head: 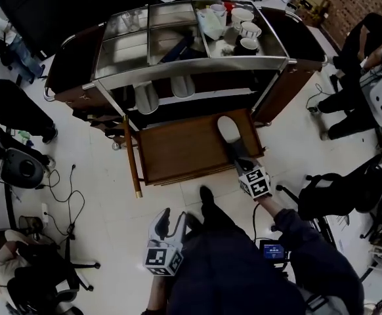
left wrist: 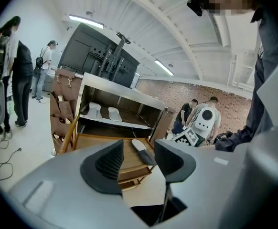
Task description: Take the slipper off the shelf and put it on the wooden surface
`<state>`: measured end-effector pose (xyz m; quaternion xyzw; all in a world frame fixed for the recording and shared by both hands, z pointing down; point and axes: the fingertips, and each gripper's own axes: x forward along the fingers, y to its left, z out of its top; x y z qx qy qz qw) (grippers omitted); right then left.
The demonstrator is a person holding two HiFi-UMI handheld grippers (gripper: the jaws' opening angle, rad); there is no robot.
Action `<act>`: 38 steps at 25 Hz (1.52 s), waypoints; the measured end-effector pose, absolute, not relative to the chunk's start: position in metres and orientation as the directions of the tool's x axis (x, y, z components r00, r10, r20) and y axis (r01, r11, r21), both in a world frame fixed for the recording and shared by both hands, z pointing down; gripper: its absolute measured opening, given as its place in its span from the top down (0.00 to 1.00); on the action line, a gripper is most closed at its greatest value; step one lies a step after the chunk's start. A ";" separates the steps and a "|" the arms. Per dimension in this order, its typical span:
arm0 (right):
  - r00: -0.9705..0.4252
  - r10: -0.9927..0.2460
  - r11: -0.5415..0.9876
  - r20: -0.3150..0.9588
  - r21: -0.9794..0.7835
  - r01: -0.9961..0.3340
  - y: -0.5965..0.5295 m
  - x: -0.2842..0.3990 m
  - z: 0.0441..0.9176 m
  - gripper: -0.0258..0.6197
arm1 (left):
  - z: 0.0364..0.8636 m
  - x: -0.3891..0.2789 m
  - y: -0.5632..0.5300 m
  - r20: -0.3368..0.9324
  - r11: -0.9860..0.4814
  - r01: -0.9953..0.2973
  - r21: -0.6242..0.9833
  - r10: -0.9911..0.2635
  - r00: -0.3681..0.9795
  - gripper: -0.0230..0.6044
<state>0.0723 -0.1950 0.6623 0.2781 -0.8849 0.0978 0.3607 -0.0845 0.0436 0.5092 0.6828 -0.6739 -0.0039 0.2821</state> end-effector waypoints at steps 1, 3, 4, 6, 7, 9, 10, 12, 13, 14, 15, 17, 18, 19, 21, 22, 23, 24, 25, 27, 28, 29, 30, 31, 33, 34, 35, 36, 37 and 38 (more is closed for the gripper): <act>-0.628 -0.424 0.837 0.652 0.016 -0.547 -0.179 0.069 0.638 0.96 | 0.508 -0.086 0.047 0.361 0.060 -0.921 0.385 -0.928 0.091 0.62; -0.714 -0.419 0.861 0.560 -0.003 -0.508 -0.145 0.065 0.589 0.96 | 0.507 -0.088 0.053 0.336 0.051 -0.928 0.369 -0.938 0.082 0.69; -0.754 -0.412 0.874 0.512 -0.013 -0.486 -0.129 0.063 0.566 0.96 | 0.506 -0.090 0.057 0.325 0.057 -0.930 0.363 -0.943 0.069 0.75; -0.811 -0.404 0.889 0.423 -0.029 -0.458 -0.101 0.064 0.525 0.96 | 0.503 -0.094 0.062 0.302 0.079 -0.929 0.361 -0.952 0.037 0.91; -0.826 -0.407 0.890 0.391 -0.033 -0.454 -0.090 0.066 0.509 0.96 | 0.500 -0.096 0.064 0.290 0.084 -0.928 0.363 -0.957 0.027 0.94; -0.831 -0.416 0.890 0.369 -0.020 -0.455 -0.070 0.072 0.488 0.96 | 0.494 -0.094 0.070 0.268 0.070 -0.927 0.368 -0.963 0.034 0.94; -0.829 -0.424 0.890 0.366 -0.003 -0.456 -0.061 0.074 0.481 0.96 | 0.492 -0.093 0.072 0.260 0.057 -0.926 0.373 -0.964 0.046 0.94; -0.830 -0.432 0.891 0.353 0.028 -0.453 -0.047 0.071 0.470 0.96 | 0.484 -0.093 0.076 0.244 0.030 -0.923 0.385 -0.967 0.071 0.94; -0.833 -0.430 0.894 0.348 0.036 -0.446 -0.043 0.067 0.465 0.96 | 0.477 -0.094 0.076 0.227 0.014 -0.920 0.391 -0.970 0.082 0.94; -0.839 -0.425 0.898 0.341 0.044 -0.437 -0.044 0.063 0.462 0.96 | 0.468 -0.095 0.074 0.197 -0.009 -0.917 0.400 -0.976 0.095 0.94; -0.845 -0.420 0.902 0.331 0.056 -0.427 -0.047 0.059 0.460 0.96 | 0.461 -0.093 0.074 0.158 -0.038 -0.911 0.411 -0.981 0.112 0.94; -0.854 -0.413 0.909 0.318 0.078 -0.410 -0.050 0.054 0.458 0.96 | 0.455 -0.088 0.076 0.102 -0.091 -0.898 0.431 -0.983 0.149 0.94; -0.857 -0.409 0.911 0.315 0.083 -0.404 -0.048 0.052 0.458 0.96 | 0.456 -0.085 0.079 0.100 -0.106 -0.895 0.433 -0.981 0.164 0.94; -0.858 -0.405 0.913 0.315 0.085 -0.400 -0.046 0.051 0.456 0.96 | 0.457 -0.083 0.081 0.107 -0.115 -0.896 0.429 -0.978 0.177 0.94; -0.859 -0.401 0.915 0.317 0.094 -0.393 -0.042 0.048 0.450 0.96 | 0.459 -0.080 0.082 0.123 -0.127 -0.901 0.415 -0.973 0.194 0.94; -0.859 -0.400 0.916 0.318 0.099 -0.390 -0.041 0.047 0.448 0.96 | 0.458 -0.079 0.081 0.127 -0.130 -0.904 0.407 -0.972 0.197 0.94; -0.859 -0.399 0.916 0.320 0.105 -0.387 -0.041 0.045 0.446 0.96 | 0.458 -0.080 0.080 0.130 -0.130 -0.907 0.400 -0.972 0.197 0.94; -0.859 -0.398 0.917 0.322 0.113 -0.382 -0.041 0.042 0.445 0.96 | 0.458 -0.080 0.080 0.133 -0.128 -0.910 0.394 -0.972 0.194 0.94; -0.860 -0.396 0.918 0.323 0.120 -0.378 -0.040 0.040 0.444 0.96 | 0.459 -0.081 0.079 0.137 -0.124 -0.912 0.390 -0.972 0.191 0.94; -0.862 -0.393 0.919 0.321 0.122 -0.374 -0.037 0.036 0.442 0.96 | 0.461 -0.082 0.079 0.146 -0.120 -0.913 0.390 -0.971 0.190 0.94; -0.862 -0.392 0.920 0.321 0.124 -0.373 -0.037 0.036 0.442 0.96 | 0.461 -0.081 0.079 0.148 -0.120 -0.912 0.391 -0.970 0.192 0.94; -0.862 -0.391 0.920 0.321 0.126 -0.371 -0.037 0.035 0.441 0.96 | 0.462 -0.081 0.079 0.149 -0.122 -0.911 0.393 -0.970 0.194 0.94; -0.863 -0.390 0.921 0.323 0.128 -0.368 -0.037 0.036 0.440 0.96 | 0.462 -0.080 0.079 0.149 -0.124 -0.911 0.394 -0.969 0.197 0.94; -0.863 -0.388 0.922 0.325 0.129 -0.366 -0.037 0.036 0.439 0.96 | 0.461 -0.079 0.078 0.148 -0.127 -0.911 0.393 -0.969 0.198 0.94; -0.863 -0.383 0.924 0.329 0.128 -0.361 -0.037 0.036 0.439 0.96 | 0.461 -0.078 0.077 0.148 -0.129 -0.913 0.387 -0.969 0.199 0.94; -0.863 -0.381 0.924 0.331 0.127 -0.359 -0.037 0.036 0.440 0.96 | 0.461 -0.078 0.077 0.150 -0.128 -0.914 0.385 -0.968 0.199 0.94; -0.864 -0.379 0.926 0.331 0.126 -0.357 -0.037 0.036 0.440 0.96 | 0.462 -0.077 0.077 0.153 -0.126 -0.915 0.384 -0.968 0.198 0.94; -0.866 -0.375 0.927 0.329 0.125 -0.354 -0.037 0.036 0.440 0.96 | 0.462 -0.076 0.076 0.155 -0.126 -0.915 0.383 -0.968 0.198 0.94; -0.869 -0.372 0.928 0.326 0.125 -0.350 -0.037 0.037 0.439 0.96 | 0.462 -0.074 0.075 0.156 -0.126 -0.915 0.383 -0.968 0.198 0.94; -0.872 -0.367 0.930 0.323 0.126 -0.345 -0.037 0.037 0.438 0.96 | 0.462 -0.073 0.074 0.156 -0.126 -0.915 0.382 -0.967 0.199 0.94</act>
